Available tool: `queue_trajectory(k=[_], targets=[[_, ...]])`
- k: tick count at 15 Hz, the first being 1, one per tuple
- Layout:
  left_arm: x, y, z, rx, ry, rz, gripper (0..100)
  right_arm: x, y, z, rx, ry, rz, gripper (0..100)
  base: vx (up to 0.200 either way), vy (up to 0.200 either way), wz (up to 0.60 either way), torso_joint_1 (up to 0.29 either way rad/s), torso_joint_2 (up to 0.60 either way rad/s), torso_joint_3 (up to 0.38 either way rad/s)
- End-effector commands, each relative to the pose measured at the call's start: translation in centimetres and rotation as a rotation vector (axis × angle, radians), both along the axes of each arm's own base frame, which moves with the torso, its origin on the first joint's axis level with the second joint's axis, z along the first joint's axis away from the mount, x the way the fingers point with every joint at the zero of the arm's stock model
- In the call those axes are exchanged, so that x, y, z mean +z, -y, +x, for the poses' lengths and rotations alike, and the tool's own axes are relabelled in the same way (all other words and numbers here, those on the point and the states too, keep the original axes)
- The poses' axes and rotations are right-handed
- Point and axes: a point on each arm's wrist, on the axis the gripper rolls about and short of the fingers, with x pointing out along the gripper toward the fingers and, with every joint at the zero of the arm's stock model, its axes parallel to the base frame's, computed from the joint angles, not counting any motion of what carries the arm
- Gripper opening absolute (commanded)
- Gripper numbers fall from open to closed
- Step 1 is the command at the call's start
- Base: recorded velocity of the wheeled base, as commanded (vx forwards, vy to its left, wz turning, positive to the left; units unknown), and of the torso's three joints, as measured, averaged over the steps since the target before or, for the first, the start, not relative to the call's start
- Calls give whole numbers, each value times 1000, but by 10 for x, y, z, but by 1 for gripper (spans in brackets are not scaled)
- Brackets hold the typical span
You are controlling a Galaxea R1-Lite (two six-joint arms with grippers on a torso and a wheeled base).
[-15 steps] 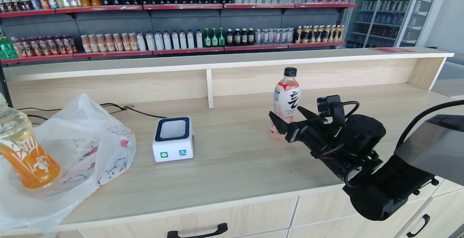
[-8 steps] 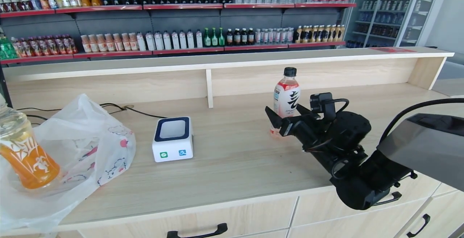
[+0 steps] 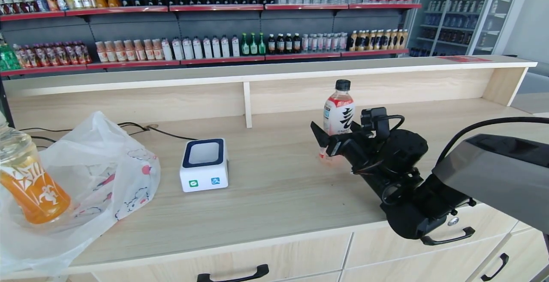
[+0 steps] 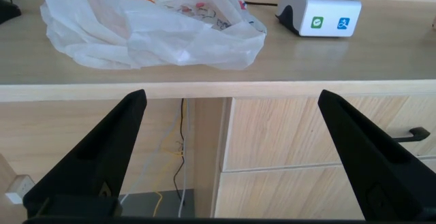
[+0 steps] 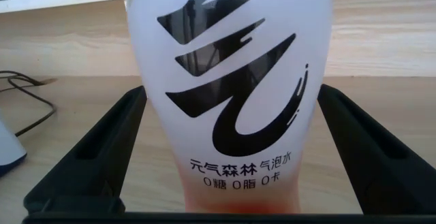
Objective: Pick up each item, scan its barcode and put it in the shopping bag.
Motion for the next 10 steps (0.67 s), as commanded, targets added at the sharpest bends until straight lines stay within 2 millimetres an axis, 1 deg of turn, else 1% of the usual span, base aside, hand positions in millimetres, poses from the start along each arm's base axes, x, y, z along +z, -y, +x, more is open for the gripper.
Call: queue_trajectory(k=[1, 10], targets=[[0, 0, 0, 0, 0, 0, 100, -3, -1, 2, 1, -2, 0, 100, 0, 0, 0, 0, 0, 0], [0, 0, 0, 0, 0, 0, 100, -7, -4, 7, 16, 1, 2, 100, 0, 0, 0, 0, 0, 0]])
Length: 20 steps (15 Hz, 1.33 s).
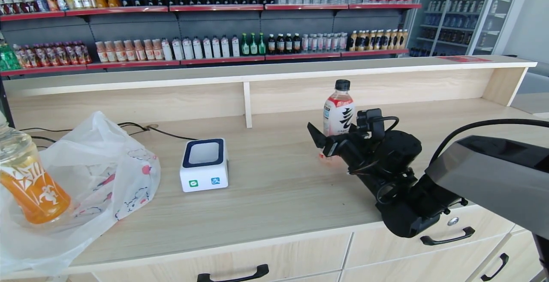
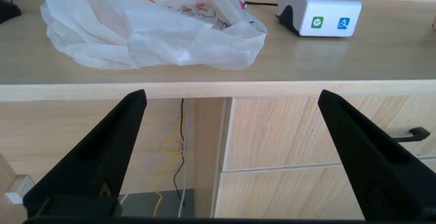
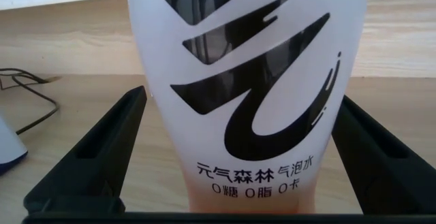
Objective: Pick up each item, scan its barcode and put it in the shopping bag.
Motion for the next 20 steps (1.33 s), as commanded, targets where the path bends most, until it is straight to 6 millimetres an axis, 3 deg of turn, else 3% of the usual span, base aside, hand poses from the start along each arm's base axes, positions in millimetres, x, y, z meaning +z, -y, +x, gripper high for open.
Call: queue_trajectory(k=[1, 8, 9, 14, 20], targets=[[0, 0, 0, 0, 0, 0, 100, -1, 0, 1, 1, -2, 0, 100, 0, 0, 0, 0, 0, 0], [0, 0, 0, -1, 0, 2, 100, -2, -1, 1, 13, -5, 4, 100, 0, 0, 0, 0, 0, 0], [0, 0, 0, 0, 0, 3, 100, -1, -1, 1, 13, -4, 5, 0, 0, 0, 0, 0, 0, 0], [0, 0, 0, -1, 0, 3, 100, 1, 0, -2, 15, -5, 12, 0, 0, 0, 0, 0, 0, 0], [0, 0, 0, -1, -1, 0, 100, 26, 3, -9, 17, 49, 37, 0, 0, 0, 0, 0, 0, 0]])
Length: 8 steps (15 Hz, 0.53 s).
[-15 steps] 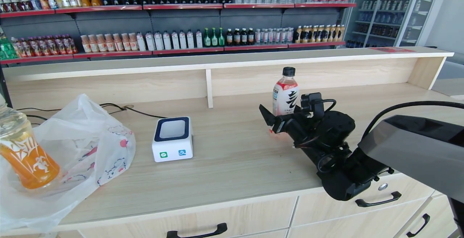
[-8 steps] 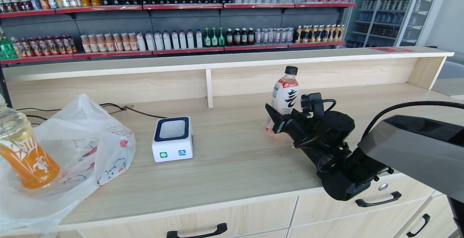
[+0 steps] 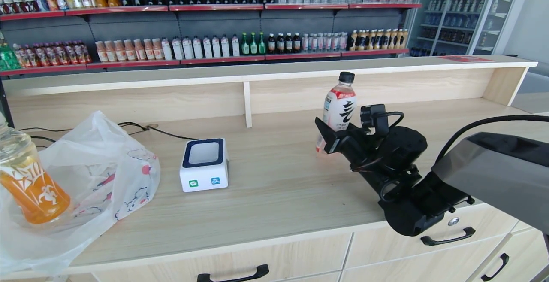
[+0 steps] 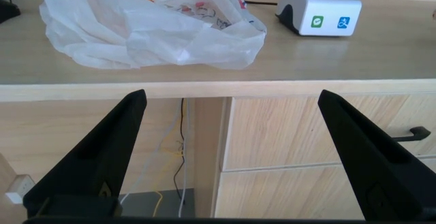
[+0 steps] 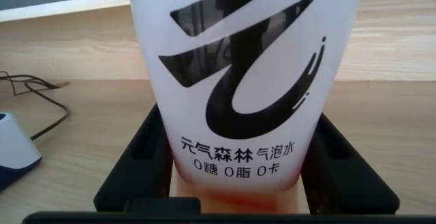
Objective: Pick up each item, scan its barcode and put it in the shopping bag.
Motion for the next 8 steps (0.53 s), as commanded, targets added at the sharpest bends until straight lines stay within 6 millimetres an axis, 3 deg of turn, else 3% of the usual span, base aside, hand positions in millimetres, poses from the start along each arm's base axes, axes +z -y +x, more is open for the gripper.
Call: queue_trajectory(k=[1, 4, 8], targets=[[0, 0, 0, 0, 0, 0, 100, 17, 1, -6, 3, 39, 18, 0, 0, 0, 0, 0, 0, 0], [0, 0, 0, -2, 0, -3, 100, 25, 5, -15, 2, 43, 20, 0, 0, 0, 0, 0, 0, 0], [0, 0, 0, -2, -3, -3, 100, 42, 16, -43, 7, 37, 30, 0, 0, 0, 0, 0, 0, 0]])
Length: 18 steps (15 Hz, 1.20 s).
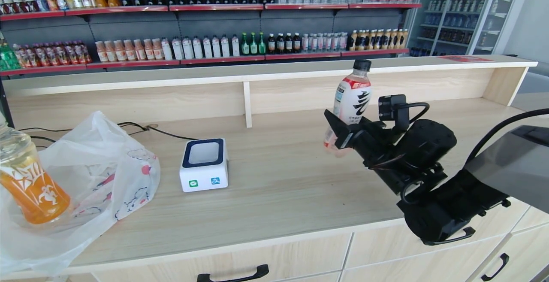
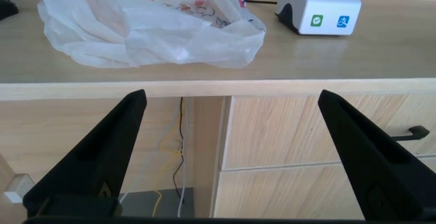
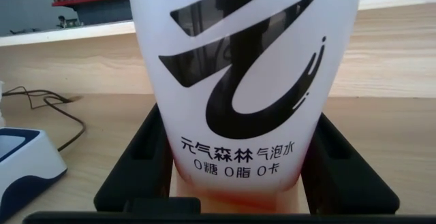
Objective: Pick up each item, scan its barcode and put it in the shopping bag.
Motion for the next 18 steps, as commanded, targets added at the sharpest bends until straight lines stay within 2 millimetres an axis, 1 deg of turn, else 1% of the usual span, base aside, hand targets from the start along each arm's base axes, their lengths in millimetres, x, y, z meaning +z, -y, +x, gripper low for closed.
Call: queue_trajectory(k=[1, 3, 4, 9, 11, 16, 18], targets=[[0, 0, 0, 0, 1, -4, 100, 21, 8, -20, 6, 30, 20, 0, 0, 0, 0, 0, 0, 0], [0, 0, 0, 0, 1, -4, 100, 24, 11, -32, 11, 19, 18, 0, 0, 0, 0, 0, 0, 0], [0, 0, 0, 0, 1, -5, 100, 26, 13, -44, 21, 12, 12, 0, 0, 0, 0, 0, 0, 0], [0, 0, 0, 0, 1, -4, 100, 36, 17, -66, 38, 22, 16, 0, 0, 0, 0, 0, 0, 0], [0, 0, 0, 0, 1, -4, 100, 41, 22, -74, 38, 32, 22, 0, 0, 0, 0, 0, 0, 0], [0, 0, 0, 2, 1, -8, 100, 59, 36, -103, 45, 71, 44, 0, 0, 0, 0, 0, 0, 0], [0, 0, 0, 2, 1, -8, 100, 62, 41, -115, 47, 78, 47, 0, 0, 0, 0, 0, 0, 0]])
